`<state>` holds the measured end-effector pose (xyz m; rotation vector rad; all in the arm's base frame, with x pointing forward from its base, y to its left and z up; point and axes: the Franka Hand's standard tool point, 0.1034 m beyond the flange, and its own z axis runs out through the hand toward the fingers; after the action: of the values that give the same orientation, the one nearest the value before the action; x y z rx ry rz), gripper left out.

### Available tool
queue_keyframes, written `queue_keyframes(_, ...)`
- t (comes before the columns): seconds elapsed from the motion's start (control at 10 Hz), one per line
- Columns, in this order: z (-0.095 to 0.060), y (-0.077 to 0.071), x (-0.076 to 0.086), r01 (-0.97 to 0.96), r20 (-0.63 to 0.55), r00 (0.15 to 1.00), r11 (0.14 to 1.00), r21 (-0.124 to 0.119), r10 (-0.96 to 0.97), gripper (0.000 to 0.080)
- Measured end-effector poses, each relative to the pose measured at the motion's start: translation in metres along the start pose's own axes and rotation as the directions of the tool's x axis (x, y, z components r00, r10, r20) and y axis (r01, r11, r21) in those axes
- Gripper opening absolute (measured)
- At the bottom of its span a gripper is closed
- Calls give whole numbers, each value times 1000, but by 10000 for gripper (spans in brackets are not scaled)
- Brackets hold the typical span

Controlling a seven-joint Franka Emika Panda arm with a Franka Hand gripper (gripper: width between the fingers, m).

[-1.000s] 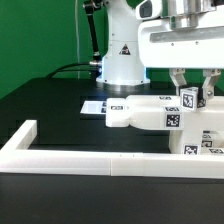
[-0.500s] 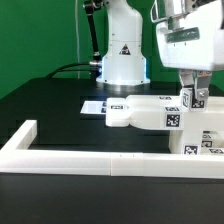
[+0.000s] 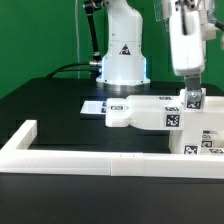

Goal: Assemble chair

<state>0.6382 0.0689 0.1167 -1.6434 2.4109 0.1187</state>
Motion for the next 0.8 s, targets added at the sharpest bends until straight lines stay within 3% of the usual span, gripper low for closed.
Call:
queue_keyframes(0.3,0,-1,-1,-28,16,999,1000,2,28,289)
queue_keyframes(0.5,1,0,-1,9,16,1000,1000,1,-9,516)
queue_keyframes(0.6,0,0,-1,128,15,992,992,0,-128,617)
queue_keyframes(0.8,0,-1,-1,329,16,944,944,4,-329,643)
